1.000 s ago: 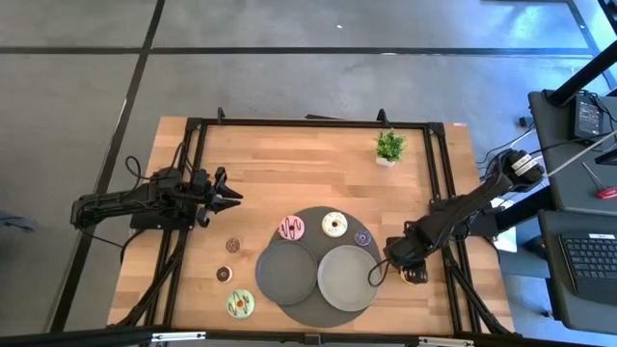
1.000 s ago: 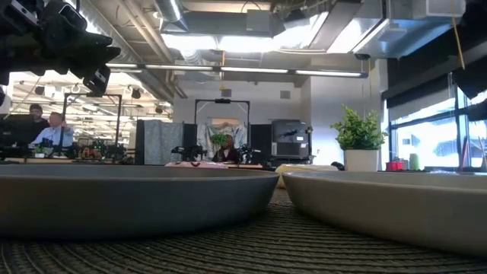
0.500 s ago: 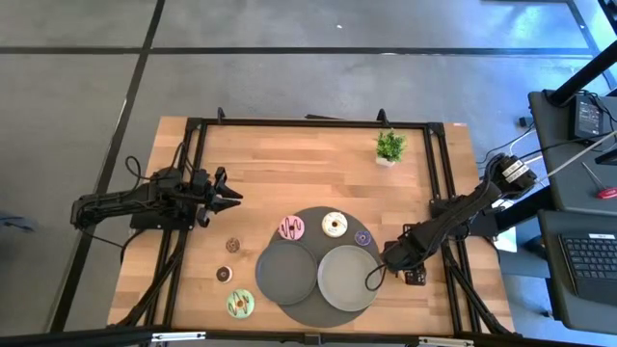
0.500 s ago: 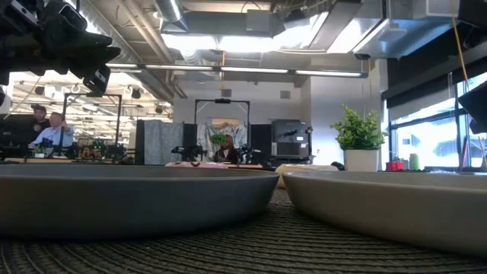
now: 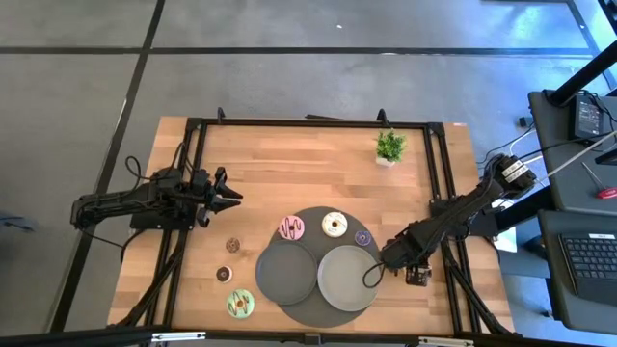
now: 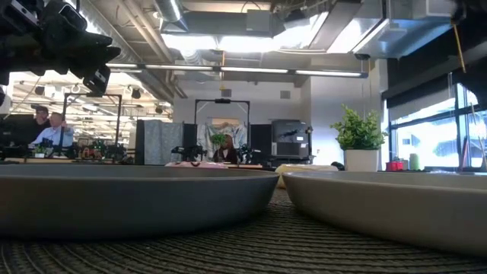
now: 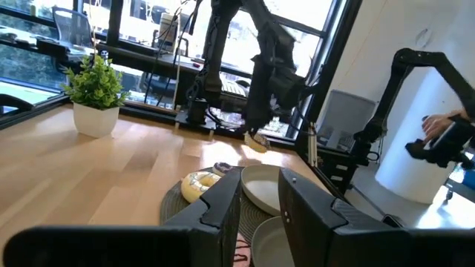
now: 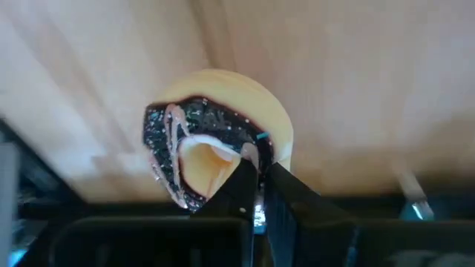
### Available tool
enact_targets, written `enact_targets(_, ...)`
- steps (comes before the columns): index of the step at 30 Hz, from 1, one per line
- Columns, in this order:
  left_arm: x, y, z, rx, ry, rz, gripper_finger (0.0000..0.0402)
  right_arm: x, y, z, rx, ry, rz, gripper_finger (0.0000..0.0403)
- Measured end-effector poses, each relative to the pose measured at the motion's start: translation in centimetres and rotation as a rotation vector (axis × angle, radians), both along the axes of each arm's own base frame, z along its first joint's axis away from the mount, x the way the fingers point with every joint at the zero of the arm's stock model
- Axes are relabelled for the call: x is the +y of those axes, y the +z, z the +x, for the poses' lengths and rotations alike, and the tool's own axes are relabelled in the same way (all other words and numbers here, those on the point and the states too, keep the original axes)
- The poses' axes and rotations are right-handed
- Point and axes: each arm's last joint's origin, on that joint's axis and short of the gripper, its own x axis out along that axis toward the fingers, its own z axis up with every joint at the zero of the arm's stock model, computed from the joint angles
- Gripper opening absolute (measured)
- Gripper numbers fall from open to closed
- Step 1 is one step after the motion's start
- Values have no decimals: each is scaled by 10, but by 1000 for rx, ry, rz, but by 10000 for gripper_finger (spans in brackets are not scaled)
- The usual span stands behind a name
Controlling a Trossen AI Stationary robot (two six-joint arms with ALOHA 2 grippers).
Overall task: Pick & Place donuts
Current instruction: Put the large black donut on the gray plate
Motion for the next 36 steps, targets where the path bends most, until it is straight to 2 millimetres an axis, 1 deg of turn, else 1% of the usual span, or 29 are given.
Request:
enact_targets(2,0,0,0,0,1,0,88,1,18,11,-37,-17,25,15)
enact_targets(4,0,0,0,0,2,0,88,1,35,26,-115,-42,60,12)
enact_targets(6,0,0,0,0,2,0,88,-4,49,43,-196,-89,86,12)
enact_targets(8,0,0,0,0,2,0,88,-12,57,60,-250,-144,89,12)
enact_targets(10,0,0,0,0,2,0,88,-23,61,75,-277,-184,84,13)
enact_targets(12,0,0,0,0,2,0,88,-32,57,91,-302,-199,84,13)
enact_targets(15,0,0,0,0,2,0,88,-41,44,116,-328,-193,86,13)
enact_targets(18,0,0,0,0,2,0,88,-42,28,138,-344,-161,92,13)
enact_targets(21,0,0,0,0,2,0,88,-40,13,154,-321,-117,87,13)
enact_targets(24,0,0,0,0,2,0,88,-37,2,163,-300,-87,84,14)
enact_targets(27,0,0,0,0,1,0,88,-35,-5,168,-288,-71,95,19)
enact_targets(36,0,0,0,0,0,0,88,-37,-7,169,-282,-67,92,61)
